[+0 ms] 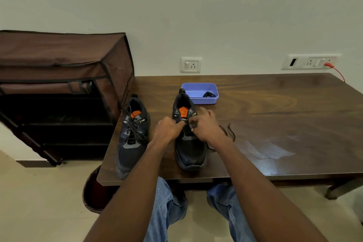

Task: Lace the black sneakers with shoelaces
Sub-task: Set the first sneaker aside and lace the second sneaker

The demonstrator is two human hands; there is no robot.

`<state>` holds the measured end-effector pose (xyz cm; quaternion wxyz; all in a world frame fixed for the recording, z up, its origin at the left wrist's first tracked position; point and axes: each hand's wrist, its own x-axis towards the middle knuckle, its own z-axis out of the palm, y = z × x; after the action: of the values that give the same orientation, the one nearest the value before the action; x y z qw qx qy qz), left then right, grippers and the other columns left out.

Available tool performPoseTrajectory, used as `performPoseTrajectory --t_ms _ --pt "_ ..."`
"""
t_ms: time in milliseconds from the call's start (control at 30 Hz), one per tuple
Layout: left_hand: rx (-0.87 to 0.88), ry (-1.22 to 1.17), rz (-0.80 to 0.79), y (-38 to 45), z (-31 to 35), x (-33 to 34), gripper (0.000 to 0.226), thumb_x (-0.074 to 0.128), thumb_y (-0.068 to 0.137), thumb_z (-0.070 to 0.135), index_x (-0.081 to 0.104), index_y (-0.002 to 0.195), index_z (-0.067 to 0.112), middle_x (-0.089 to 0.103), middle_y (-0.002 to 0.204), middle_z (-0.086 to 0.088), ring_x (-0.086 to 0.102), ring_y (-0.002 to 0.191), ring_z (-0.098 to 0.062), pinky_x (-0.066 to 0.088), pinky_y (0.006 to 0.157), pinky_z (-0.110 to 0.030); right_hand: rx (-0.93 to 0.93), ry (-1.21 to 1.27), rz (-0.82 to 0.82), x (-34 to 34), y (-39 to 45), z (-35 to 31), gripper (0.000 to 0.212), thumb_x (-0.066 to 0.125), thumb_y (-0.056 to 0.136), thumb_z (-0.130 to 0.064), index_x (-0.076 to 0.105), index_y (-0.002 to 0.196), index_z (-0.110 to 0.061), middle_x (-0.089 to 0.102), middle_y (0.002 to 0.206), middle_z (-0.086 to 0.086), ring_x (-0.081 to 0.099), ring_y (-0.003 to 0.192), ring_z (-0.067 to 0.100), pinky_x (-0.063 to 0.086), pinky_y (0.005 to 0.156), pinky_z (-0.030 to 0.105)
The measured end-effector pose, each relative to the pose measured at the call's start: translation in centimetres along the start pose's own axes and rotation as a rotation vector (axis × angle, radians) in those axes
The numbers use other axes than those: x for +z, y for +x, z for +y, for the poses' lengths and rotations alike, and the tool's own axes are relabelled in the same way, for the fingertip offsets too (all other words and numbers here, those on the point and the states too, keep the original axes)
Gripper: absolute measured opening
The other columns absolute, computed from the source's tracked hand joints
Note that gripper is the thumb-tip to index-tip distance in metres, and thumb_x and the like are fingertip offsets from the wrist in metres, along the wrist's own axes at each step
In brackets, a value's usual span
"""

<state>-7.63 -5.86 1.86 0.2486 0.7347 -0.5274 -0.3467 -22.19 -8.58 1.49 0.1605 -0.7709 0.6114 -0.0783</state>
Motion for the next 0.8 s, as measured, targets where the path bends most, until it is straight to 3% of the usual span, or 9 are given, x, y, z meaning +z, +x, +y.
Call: performPoseTrajectory --t_ms 133,267,333,433,500,567,633,700,800 --pt "0.0 -0.01 -0.016 0.1 -0.1 -0.1 0.034 0.061 0.094 0.034 0.058 0.067 0.014 0.059 0.065 -0.002 0.053 0.06 -0.015 0.041 0.056 -0.029 -0.032 0.098 0.049 -0.3 -0.1 -0.5 0.027 0.069 0.091 -0.024 0.07 0.118 -0.025 0.033 0.15 0.007 0.022 0.141 0.032 0.025 0.116 0.039" --pt "0.004 0.014 -0.01 0.1 0.0 0.0 0.035 0.061 0.094 0.033 0.058 0.066 0.014 0.058 0.064 -0.001 0.051 0.058 -0.014 0.037 0.054 -0.028 -0.056 -0.024 -0.157 -0.1 -0.6 -0.8 0.03 0.063 0.095 -0.027 0.068 0.125 -0.028 0.016 0.163 0.007 0.017 0.145 0.032 0.025 0.119 0.046" --pt "0.002 0.005 -0.011 0.1 -0.1 0.0 0.035 0.061 0.094 0.034 0.058 0.066 0.014 0.058 0.064 -0.001 0.052 0.059 -0.015 0.039 0.055 -0.029 -0.067 0.053 -0.126 0.2 -0.6 -1.0 0.021 0.063 0.094 -0.022 0.074 0.112 -0.022 0.031 0.156 0.008 0.032 0.138 0.029 0.033 0.114 0.044" --pt "0.01 -0.005 0.001 0.2 -0.2 0.0 0.038 0.062 0.093 0.035 0.055 0.062 0.015 0.056 0.062 -0.001 0.05 0.057 -0.014 0.038 0.055 -0.029 0.1 0.281 0.116 -0.8 -0.3 -0.6 0.008 0.063 0.09 -0.014 0.07 0.093 -0.013 0.065 0.114 0.005 0.062 0.104 0.024 0.053 0.085 0.042" --pt "0.01 0.002 0.007 0.2 -0.1 0.0 0.039 0.062 0.093 0.036 0.053 0.06 0.016 0.054 0.061 0.0 0.048 0.056 -0.014 0.036 0.054 -0.028 0.303 0.256 0.394 -2.4 -0.7 0.7 0.012 0.059 0.091 -0.015 0.069 0.092 -0.009 0.066 0.099 0.009 0.065 0.093 0.028 0.053 0.075 0.039" --pt "0.008 0.016 0.012 0.2 -0.1 0.0 0.04 0.062 0.092 0.036 0.053 0.06 0.015 0.055 0.061 0.0 0.049 0.056 -0.015 0.037 0.054 -0.028 0.467 0.143 0.563 -3.4 -1.3 2.1 0.02 0.055 0.095 -0.013 0.069 0.1 0.0 0.062 0.109 0.016 0.058 0.105 0.033 0.047 0.085 0.041" --pt "0.01 0.023 0.012 0.2 -0.1 0.0 0.039 0.062 0.092 0.037 0.055 0.06 0.014 0.059 0.063 -0.001 0.053 0.058 -0.017 0.041 0.057 -0.029 0.552 0.088 0.601 -3.6 -1.8 3.0 0.02 0.056 0.095 -0.013 0.067 0.105 0.0 0.055 0.125 0.018 0.049 0.118 0.034 0.041 0.097 0.042" --pt "0.012 0.018 0.012 0.2 -0.1 0.0 0.039 0.062 0.092 0.036 0.056 0.06 0.014 0.061 0.064 -0.002 0.055 0.059 -0.018 0.043 0.06 -0.031 0.467 0.074 0.547 -3.1 -1.4 2.9 0.019 0.059 0.092 -0.01 0.067 0.109 -0.007 0.047 0.138 0.017 0.042 0.127 0.033 0.037 0.103 0.041" --pt "0.01 0.011 0.015 0.1 -0.2 -0.1 0.039 0.062 0.092 0.036 0.055 0.06 0.014 0.058 0.063 -0.002 0.052 0.058 -0.017 0.041 0.058 -0.03 0.081 0.126 0.331 -1.6 0.0 1.3 0.021 0.063 0.087 -0.007 0.075 0.1 -0.019 0.055 0.127 0.008 0.044 0.126 0.03 0.038 0.103 0.034"
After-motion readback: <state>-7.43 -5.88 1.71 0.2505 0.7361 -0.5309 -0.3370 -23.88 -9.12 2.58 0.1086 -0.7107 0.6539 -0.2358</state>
